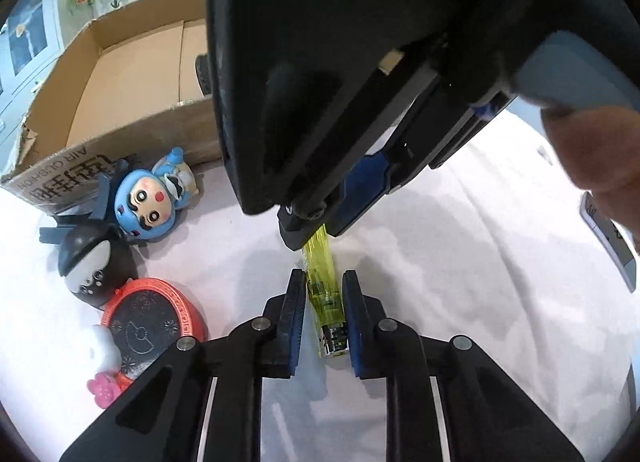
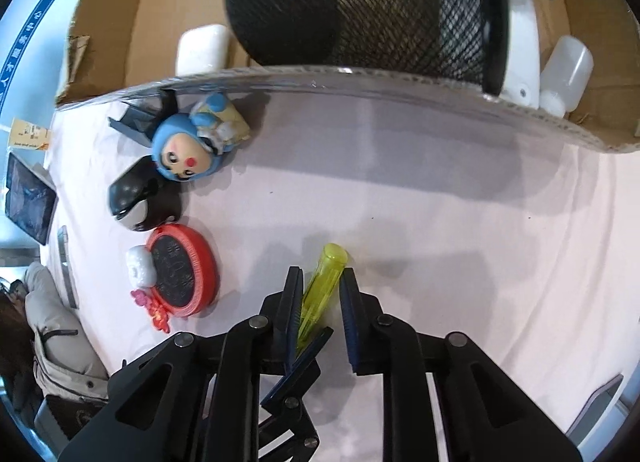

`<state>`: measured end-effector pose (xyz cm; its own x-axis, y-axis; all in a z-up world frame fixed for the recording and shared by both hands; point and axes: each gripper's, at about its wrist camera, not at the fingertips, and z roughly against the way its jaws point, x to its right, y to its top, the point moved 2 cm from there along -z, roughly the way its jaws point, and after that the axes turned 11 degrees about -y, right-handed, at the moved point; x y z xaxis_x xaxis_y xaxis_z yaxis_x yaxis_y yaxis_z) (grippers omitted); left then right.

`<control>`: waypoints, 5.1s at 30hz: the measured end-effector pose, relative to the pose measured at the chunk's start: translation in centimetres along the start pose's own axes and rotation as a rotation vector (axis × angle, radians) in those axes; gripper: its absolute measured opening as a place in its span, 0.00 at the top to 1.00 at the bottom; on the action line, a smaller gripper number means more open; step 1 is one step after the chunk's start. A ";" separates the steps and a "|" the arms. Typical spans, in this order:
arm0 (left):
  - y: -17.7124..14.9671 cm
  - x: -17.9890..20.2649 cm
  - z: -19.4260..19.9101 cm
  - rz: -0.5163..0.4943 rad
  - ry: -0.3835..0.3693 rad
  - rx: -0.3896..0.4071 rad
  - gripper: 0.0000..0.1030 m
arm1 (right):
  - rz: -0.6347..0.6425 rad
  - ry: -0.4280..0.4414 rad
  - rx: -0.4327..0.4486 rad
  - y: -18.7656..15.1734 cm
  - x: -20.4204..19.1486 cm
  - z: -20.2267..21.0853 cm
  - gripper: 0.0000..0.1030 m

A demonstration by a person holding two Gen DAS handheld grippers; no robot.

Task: Organize rigid objects

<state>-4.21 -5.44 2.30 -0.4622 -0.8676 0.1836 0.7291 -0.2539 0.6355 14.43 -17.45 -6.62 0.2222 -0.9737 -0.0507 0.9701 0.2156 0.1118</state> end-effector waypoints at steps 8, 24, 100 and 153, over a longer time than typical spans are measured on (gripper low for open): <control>2.4 0.9 3.8 -0.021 0.050 0.094 0.86 | 0.059 0.002 0.125 0.2 -0.7 6.8 0.85; 12.4 -8.0 1.8 0.012 0.098 0.147 0.86 | 0.089 0.007 0.235 9.6 -3.9 11.4 0.88; 0.2 -11.3 -2.2 0.136 -0.054 -0.019 0.45 | 0.341 0.070 -0.057 3.3 -6.1 -1.8 0.25; 12.4 -12.9 2.4 0.100 0.020 0.169 0.61 | 0.286 -0.027 0.255 5.7 -3.6 10.8 0.50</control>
<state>9.58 3.60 9.63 -0.3798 -0.8939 0.2381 0.6754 -0.0921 0.7317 18.08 -13.50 4.90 0.4745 -0.8791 0.0440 0.8129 0.4569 0.3613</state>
